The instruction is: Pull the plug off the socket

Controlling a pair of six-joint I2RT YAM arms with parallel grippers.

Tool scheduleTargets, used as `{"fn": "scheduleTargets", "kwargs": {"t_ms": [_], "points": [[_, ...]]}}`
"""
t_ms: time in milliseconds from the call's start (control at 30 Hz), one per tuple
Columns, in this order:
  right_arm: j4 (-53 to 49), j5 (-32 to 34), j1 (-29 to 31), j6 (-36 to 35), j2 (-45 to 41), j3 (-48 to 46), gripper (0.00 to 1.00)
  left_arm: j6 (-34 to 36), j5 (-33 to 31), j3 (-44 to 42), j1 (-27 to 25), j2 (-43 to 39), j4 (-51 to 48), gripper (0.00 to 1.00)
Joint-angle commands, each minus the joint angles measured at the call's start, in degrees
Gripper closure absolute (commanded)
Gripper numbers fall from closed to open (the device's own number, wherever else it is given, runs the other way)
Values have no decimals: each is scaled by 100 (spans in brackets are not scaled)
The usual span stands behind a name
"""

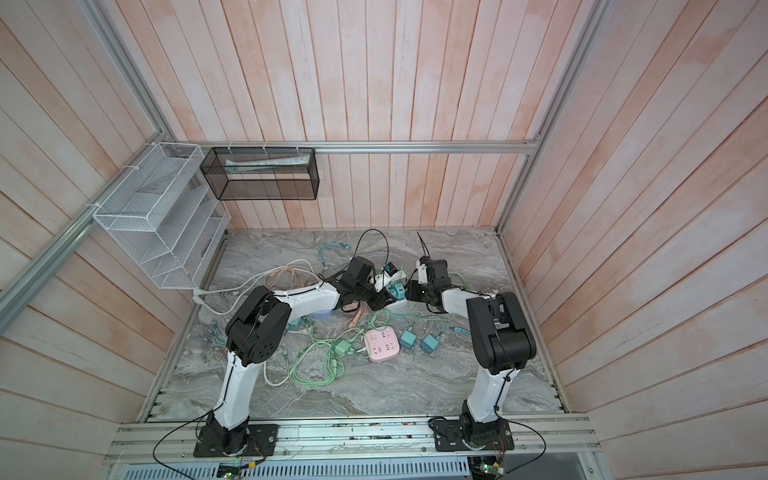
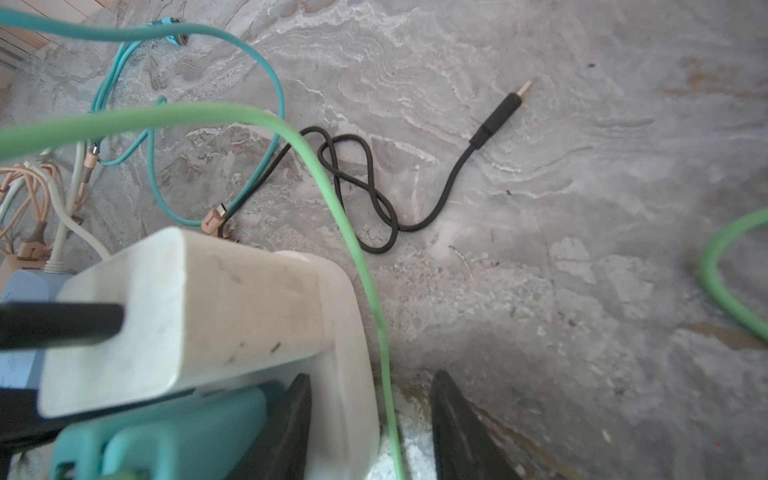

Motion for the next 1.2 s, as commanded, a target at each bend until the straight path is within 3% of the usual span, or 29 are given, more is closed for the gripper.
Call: {"fn": "scheduleTargets", "kwargs": {"t_ms": [0, 133, 367, 800, 1167], "points": [[-1064, 217, 165, -109, 386, -352, 56, -116, -213, 173, -3, -141, 557, 77], [-1087, 252, 183, -97, 412, -328, 56, 314, -681, -113, -147, -341, 746, 78], [-1099, 301, 178, -99, 439, -308, 57, 260, -1137, -584, -161, -631, 1381, 78], [-1106, 334, 183, -93, 456, -326, 57, -192, -181, -254, 100, -615, 944, 78], [-1125, 388, 184, -118, 474, -310, 58, 41, -262, 341, 95, -421, 187, 78]]}}
